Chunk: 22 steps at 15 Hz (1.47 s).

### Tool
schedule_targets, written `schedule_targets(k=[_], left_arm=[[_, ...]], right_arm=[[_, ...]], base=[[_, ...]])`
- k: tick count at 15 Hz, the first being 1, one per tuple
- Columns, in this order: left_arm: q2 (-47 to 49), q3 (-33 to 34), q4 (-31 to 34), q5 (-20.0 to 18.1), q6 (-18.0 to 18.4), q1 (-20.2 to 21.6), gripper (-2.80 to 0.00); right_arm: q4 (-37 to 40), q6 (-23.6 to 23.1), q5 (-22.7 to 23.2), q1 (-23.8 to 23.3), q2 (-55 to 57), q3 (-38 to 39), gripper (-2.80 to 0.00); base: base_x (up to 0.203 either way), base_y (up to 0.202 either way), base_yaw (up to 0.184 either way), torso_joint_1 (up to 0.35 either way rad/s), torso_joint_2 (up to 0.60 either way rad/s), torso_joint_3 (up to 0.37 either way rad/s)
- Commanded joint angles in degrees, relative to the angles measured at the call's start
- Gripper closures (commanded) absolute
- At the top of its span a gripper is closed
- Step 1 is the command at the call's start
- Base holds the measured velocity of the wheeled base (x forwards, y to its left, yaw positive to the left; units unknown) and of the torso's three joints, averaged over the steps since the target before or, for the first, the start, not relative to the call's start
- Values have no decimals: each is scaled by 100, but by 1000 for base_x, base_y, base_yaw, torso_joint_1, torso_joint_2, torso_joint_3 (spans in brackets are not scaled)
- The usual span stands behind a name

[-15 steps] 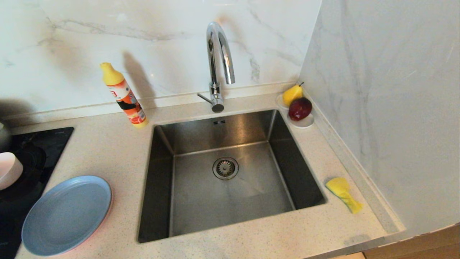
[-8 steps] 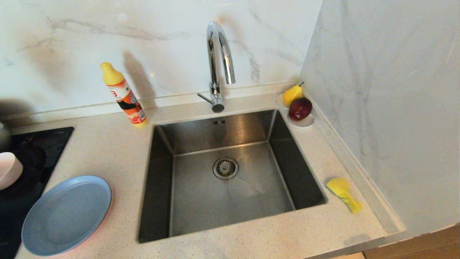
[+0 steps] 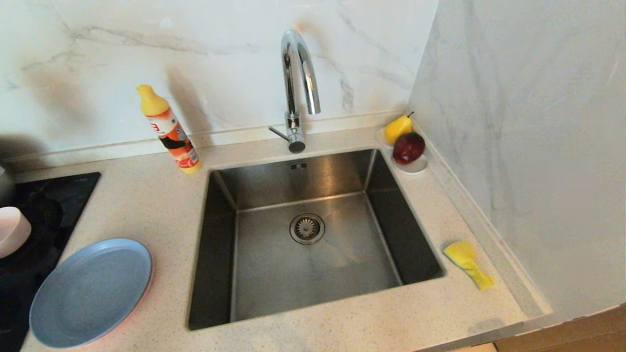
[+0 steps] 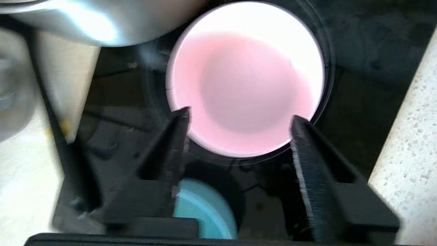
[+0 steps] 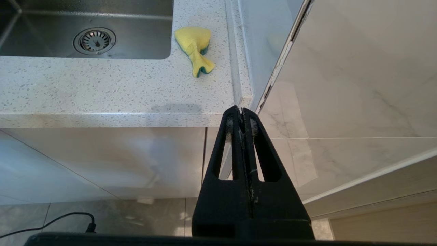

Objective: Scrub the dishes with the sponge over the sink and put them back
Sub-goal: Place the bowl on the plate

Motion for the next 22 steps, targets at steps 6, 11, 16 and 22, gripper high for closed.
schedule_targets(k=[6, 11, 16, 22], left_arm=[[500, -198, -77, -50, -41, -743, -280], [1011, -524, -747, -26, -184, -859, -280], [1294, -855, -742, -93, -381, -911, -280], [1285, -829, -647, -187, -690, -1018, -280]], right_arm=[[-1, -5, 3, 1, -1, 0, 0], [-1, -5, 3, 1, -1, 0, 0], [-1, -5, 3, 10, -1, 0, 0], [-1, -5, 3, 1, -1, 0, 0]], base=[[0, 0, 0, 0, 0, 0], [0, 0, 0, 0, 0, 0], [0, 0, 0, 0, 0, 0], [0, 0, 0, 0, 0, 0]])
